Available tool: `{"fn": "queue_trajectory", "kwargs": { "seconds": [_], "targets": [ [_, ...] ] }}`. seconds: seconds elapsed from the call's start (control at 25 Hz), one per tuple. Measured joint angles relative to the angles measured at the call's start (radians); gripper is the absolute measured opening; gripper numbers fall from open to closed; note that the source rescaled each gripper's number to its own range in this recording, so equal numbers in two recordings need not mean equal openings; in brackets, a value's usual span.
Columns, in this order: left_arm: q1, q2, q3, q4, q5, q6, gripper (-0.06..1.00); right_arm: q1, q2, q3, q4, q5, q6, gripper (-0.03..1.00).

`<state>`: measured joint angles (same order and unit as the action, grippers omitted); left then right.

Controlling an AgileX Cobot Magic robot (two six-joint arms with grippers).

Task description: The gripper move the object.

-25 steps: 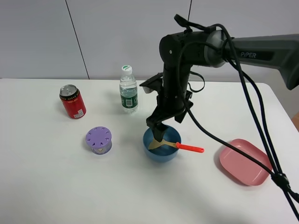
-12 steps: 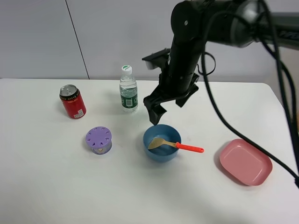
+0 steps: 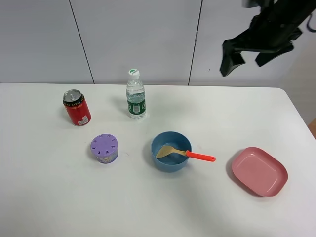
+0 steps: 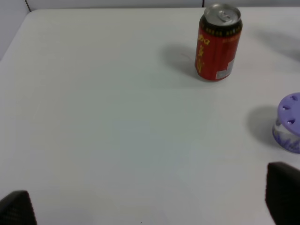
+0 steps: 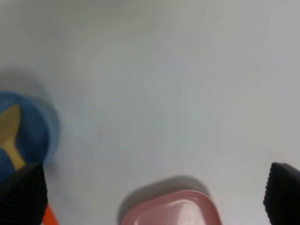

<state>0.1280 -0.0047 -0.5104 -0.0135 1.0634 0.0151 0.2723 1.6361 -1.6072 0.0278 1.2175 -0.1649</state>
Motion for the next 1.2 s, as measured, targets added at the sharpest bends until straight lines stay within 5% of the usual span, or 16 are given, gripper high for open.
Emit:
{"fn": "queue_trajectory", "kwargs": {
  "seconds": [0.52, 1.2],
  "targets": [
    [0.0, 0.0, 0.0, 0.0, 0.0, 0.0, 1.0, -0.449, -0.357, 0.343, -0.04, 0.002, 0.02, 0.91],
    [0.0, 0.0, 0.0, 0.0, 0.0, 0.0, 1.0, -0.464, -1.259, 0.702, -0.047, 0.006, 0.029, 0.98]
  ]
}}
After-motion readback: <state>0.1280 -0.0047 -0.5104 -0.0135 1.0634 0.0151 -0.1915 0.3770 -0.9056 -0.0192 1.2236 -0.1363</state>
